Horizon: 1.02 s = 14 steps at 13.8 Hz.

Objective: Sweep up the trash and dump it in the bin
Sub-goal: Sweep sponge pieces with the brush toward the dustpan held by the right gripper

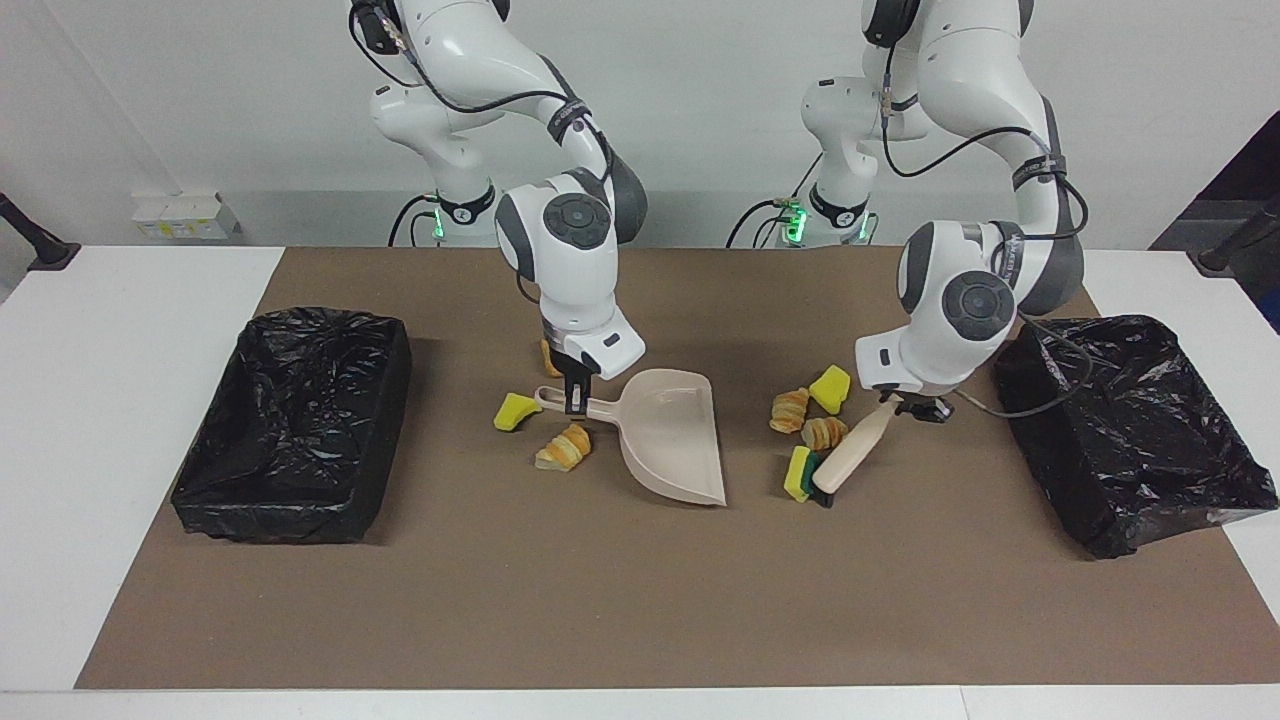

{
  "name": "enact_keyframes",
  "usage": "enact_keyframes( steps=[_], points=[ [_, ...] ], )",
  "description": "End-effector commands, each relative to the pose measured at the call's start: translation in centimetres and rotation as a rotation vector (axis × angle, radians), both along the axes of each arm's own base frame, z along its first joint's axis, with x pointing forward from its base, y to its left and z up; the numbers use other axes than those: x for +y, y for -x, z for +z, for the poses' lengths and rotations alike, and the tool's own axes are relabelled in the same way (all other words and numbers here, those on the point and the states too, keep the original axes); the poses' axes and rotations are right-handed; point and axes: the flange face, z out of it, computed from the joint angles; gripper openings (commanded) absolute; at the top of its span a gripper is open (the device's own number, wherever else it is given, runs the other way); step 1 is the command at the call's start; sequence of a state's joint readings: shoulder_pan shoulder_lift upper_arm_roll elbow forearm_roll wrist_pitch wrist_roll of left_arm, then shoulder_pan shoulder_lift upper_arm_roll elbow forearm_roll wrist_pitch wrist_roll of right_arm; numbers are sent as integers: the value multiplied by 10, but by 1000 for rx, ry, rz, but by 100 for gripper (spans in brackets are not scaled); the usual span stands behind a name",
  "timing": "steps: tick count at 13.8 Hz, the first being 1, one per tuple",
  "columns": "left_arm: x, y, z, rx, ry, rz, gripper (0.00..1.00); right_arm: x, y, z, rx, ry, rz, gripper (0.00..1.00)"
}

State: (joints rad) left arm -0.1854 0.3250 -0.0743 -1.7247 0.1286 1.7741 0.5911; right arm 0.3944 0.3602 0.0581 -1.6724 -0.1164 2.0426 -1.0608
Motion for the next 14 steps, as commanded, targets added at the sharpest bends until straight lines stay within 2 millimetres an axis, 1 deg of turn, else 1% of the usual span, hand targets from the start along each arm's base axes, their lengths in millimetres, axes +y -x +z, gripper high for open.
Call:
enact_keyframes(
  steps=[1,2,3,4,5,6,7,9,11,13,14],
  points=[
    [0,18,20,-7,-9,2,0,-13,2,-9,24,-14,38,0],
    [5,18,32,-29,-2,31,0,-17,0,-12,36,-27,28,0],
    [10,22,41,-43,-1,89,0,-18,-1,-18,48,-27,30,0],
    [15,36,43,-25,-4,203,0,-16,-1,-21,48,-28,33,0],
    [11,53,42,-28,-33,325,0,-16,-1,-21,45,-29,33,0],
    [6,69,34,-41,-67,428,0,-16,-1,-21,45,-32,32,0],
    [8,80,29,-69,-82,517,0,-14,-1,-21,45,-37,31,0],
    [13,102,12,-114,-107,668,0,-10,-1,-20,36,-40,48,0],
    [18,128,-7,-180,-101,817,0,-9,-1,-20,26,-46,60,0],
    [21,144,-19,-223,-73,877,0,-6,0,-21,27,-45,61,0],
    [20,144,-21,-212,-58,894,0,-5,0,-21,27,-45,62,0]
  ],
)
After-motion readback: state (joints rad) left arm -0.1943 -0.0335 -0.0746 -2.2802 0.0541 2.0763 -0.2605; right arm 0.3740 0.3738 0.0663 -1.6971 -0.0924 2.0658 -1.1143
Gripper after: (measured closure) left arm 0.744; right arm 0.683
